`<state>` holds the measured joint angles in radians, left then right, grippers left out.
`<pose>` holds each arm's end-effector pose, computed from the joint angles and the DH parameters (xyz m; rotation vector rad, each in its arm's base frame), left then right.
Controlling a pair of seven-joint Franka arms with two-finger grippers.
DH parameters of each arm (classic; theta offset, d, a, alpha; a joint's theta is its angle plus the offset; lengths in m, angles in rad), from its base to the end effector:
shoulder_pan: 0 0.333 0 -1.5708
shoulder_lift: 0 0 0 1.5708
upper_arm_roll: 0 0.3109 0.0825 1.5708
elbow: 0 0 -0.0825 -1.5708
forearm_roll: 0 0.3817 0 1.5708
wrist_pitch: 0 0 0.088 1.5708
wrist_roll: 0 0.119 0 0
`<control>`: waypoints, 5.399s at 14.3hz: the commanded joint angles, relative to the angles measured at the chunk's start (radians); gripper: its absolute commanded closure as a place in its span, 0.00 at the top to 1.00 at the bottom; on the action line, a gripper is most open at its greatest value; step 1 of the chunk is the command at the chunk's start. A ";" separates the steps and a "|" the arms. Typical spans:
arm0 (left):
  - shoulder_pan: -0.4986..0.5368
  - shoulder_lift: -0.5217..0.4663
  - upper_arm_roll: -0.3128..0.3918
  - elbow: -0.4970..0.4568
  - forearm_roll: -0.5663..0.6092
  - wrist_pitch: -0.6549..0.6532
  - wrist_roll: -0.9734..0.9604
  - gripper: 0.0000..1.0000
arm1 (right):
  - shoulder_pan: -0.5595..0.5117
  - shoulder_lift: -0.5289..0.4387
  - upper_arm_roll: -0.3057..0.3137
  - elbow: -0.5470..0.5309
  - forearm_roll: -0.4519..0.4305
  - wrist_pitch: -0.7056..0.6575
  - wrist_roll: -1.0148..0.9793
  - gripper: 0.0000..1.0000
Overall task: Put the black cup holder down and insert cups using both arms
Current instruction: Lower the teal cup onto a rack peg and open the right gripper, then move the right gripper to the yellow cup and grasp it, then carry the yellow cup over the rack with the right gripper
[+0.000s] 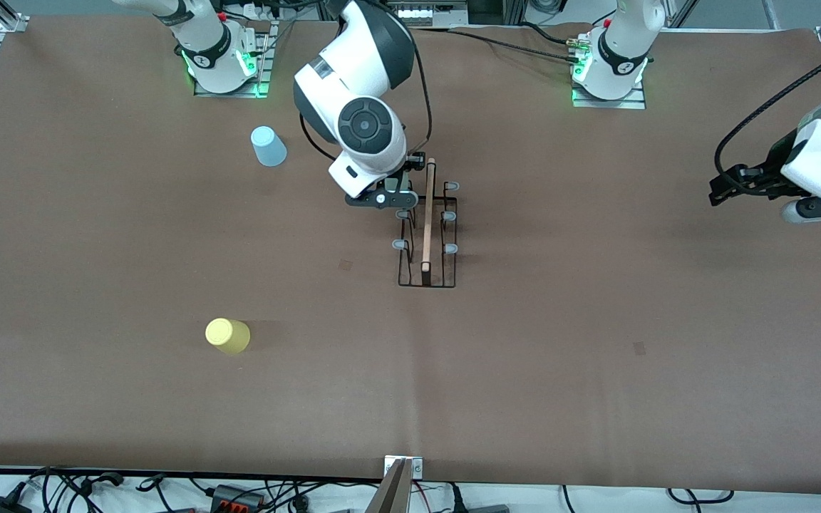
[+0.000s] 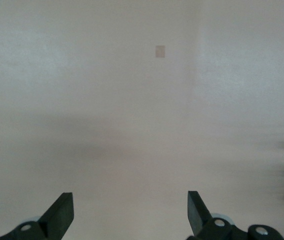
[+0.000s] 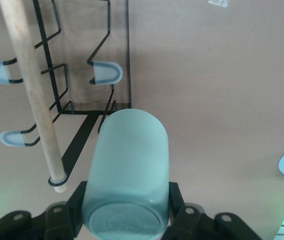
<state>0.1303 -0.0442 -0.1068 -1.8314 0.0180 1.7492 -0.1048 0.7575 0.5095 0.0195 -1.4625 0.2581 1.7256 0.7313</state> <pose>0.5425 0.0137 0.5235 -3.1111 -0.1946 0.0582 0.4569 0.4838 0.3577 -3.0715 0.0420 0.5519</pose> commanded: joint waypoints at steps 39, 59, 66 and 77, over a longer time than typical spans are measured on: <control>-0.006 -0.003 -0.008 0.026 -0.024 -0.014 0.030 1.00 | -0.541 0.283 -0.069 0.123 -0.200 0.406 -0.348 1.00; -0.006 -0.003 -0.008 0.026 -0.024 -0.016 0.030 1.00 | -0.543 0.298 -0.058 0.201 -0.234 0.301 -0.575 0.23; -0.006 -0.003 -0.008 0.026 -0.024 -0.016 0.030 1.00 | -0.330 0.175 -0.058 0.355 -0.227 0.046 -0.454 0.23; -0.006 -0.003 -0.008 0.026 -0.024 -0.016 0.030 1.00 | -0.066 0.195 -0.058 0.355 -0.114 0.083 -0.009 0.23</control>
<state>0.1225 -0.0484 -0.1151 -1.8215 0.0176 1.7475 -0.0961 0.6865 0.6885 -0.0299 -1.1166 0.0930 1.7994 0.7012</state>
